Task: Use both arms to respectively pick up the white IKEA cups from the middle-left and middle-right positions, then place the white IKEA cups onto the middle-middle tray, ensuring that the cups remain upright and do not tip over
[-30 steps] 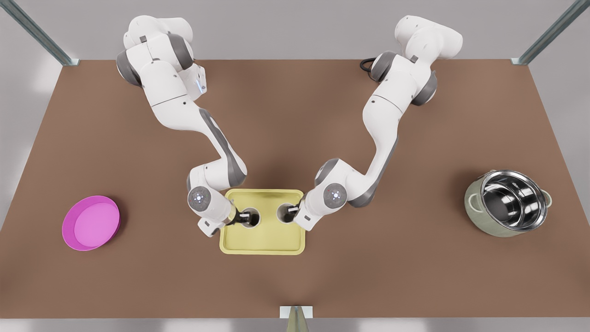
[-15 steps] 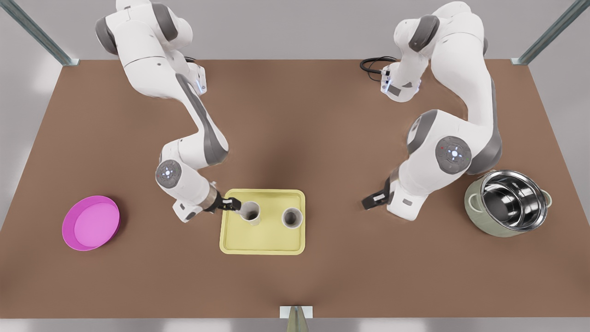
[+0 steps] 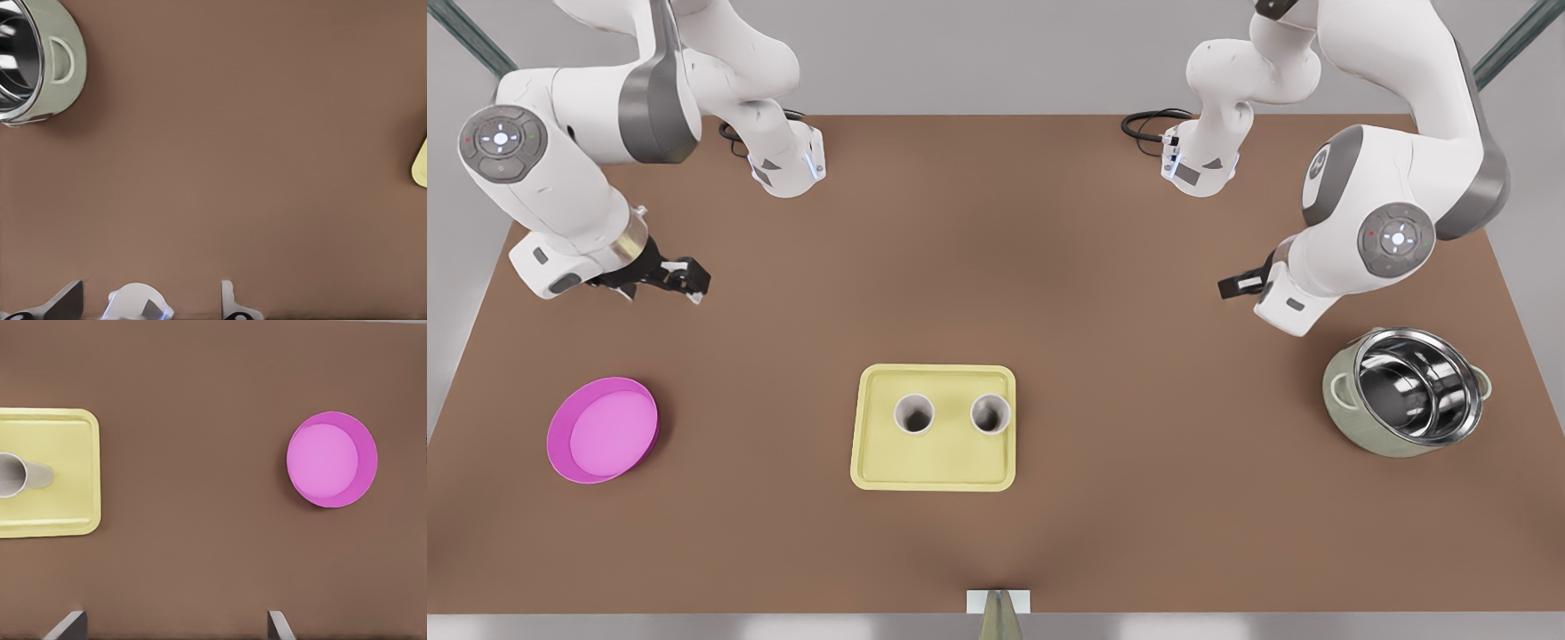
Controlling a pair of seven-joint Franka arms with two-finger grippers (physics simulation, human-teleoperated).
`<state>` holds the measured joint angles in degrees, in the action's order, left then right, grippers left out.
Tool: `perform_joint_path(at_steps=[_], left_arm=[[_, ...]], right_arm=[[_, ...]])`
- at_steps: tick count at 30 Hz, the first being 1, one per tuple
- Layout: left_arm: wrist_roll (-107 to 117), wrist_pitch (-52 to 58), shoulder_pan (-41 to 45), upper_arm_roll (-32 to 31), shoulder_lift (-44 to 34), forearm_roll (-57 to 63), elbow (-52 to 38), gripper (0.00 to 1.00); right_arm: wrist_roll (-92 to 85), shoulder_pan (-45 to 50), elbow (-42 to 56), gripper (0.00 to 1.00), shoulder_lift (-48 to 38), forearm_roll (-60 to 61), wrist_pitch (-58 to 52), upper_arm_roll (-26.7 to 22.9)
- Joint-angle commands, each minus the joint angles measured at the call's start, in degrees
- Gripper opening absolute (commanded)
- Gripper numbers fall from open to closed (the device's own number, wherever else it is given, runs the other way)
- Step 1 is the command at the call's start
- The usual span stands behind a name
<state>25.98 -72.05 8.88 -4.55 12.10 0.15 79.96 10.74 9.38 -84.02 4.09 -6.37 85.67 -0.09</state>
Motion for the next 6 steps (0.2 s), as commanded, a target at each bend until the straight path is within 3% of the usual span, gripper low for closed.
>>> perform_joint_path(at_steps=[1, 6], left_arm=[[-13.2, 2.4, 0.0, 0.0, -0.1, -0.1, 0.0, 1.0], [-13.2, 2.7, 0.0, 0.0, 0.0, -0.1, 0.1, 1.0]], right_arm=[[-6.9, -1.2, -0.3, 1.0, -0.5, -0.4, -2.5, -0.1], [-7.0, -2.1, -0.8, 1.0, -1.3, 0.0, -3.0, 0.0]])
